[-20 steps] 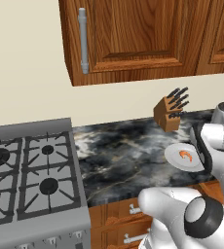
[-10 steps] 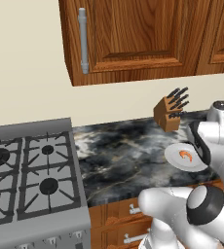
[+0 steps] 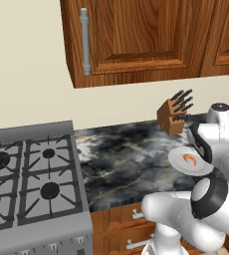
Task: Pick up the knife from the drawer and place it on the cutting board. Then place the meat from the plate to the cutting board.
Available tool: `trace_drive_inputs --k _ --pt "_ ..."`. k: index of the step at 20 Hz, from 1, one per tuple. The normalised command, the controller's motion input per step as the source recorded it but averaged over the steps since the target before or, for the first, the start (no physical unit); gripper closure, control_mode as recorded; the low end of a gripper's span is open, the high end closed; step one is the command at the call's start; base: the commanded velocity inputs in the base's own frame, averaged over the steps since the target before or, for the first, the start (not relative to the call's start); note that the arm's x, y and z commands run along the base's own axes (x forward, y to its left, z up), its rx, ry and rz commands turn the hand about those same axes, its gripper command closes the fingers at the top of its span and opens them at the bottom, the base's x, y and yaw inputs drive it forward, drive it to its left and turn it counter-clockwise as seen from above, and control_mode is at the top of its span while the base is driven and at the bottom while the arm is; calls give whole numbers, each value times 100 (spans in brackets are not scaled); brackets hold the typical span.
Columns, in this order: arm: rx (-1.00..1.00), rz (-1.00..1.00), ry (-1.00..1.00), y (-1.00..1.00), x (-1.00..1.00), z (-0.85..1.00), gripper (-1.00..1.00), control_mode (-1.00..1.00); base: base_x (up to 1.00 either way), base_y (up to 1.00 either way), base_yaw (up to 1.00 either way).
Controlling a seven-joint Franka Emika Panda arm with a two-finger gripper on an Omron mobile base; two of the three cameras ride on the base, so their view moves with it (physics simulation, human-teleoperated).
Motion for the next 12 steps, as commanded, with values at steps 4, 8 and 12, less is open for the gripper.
trace_drive_inputs --k 4,8,12 --pt "3 0 5 8 16 -15 -100 -100 0 0 0" --pt "2 0 4 9 18 -18 -100 -100 0 0 0" --pt "2 0 3 6 22 -19 -100 -100 0 0 0"
